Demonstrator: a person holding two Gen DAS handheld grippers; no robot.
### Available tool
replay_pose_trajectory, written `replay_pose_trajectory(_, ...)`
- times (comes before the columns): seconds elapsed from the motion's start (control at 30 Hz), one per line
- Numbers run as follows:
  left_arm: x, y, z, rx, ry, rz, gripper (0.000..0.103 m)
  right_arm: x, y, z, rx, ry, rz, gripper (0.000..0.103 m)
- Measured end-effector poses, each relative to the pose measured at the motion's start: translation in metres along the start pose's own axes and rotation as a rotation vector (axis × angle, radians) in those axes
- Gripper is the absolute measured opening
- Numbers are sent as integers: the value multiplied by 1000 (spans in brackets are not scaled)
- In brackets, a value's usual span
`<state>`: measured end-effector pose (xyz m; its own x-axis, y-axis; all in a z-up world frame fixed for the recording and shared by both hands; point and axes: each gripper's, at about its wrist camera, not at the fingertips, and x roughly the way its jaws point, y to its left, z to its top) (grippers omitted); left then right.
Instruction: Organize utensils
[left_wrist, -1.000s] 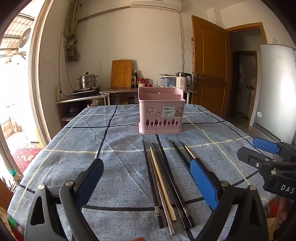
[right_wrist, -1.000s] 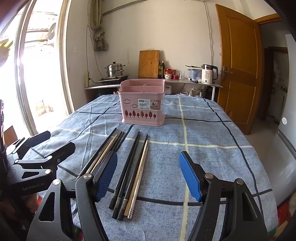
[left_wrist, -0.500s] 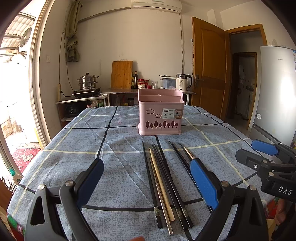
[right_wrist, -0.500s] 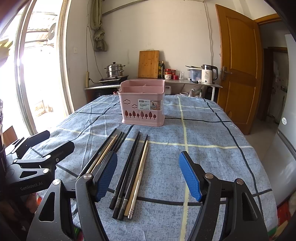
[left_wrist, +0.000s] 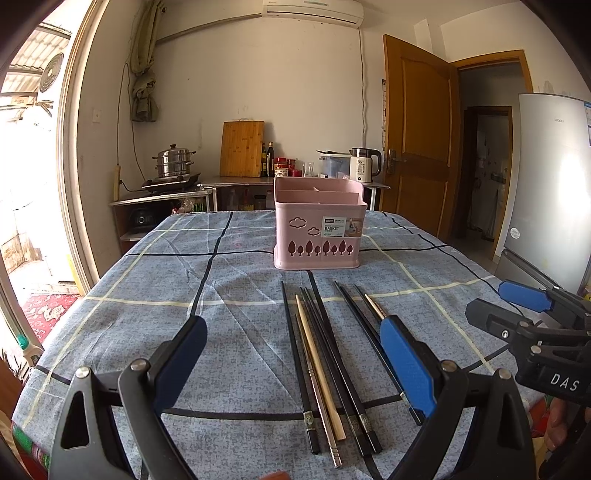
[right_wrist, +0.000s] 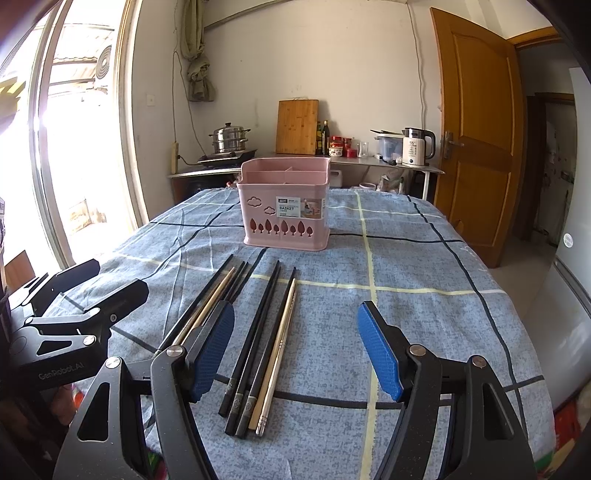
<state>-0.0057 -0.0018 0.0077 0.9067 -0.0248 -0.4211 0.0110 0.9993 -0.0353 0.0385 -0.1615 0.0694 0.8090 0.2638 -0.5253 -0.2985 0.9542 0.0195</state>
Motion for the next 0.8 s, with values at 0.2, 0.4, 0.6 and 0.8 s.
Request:
replay_pose_trajectory(0.2, -1, 0, 0, -1, -1, -3, 97, 0, 0, 0, 1, 1, 1, 69)
replay_pose_trajectory(0.4, -1, 0, -1, -3, -2, -9, 97, -1, 0, 0, 0, 1, 1, 69)
replay_pose_trajectory(0.6, 0, 0, -1, -3, -1, -11, 97, 0, 0, 0, 0, 1, 1, 69)
replay_pose_trajectory(0.8, 0, 0, -1, -3, -2, -11, 97, 0, 0, -1, 0, 1, 1, 69)
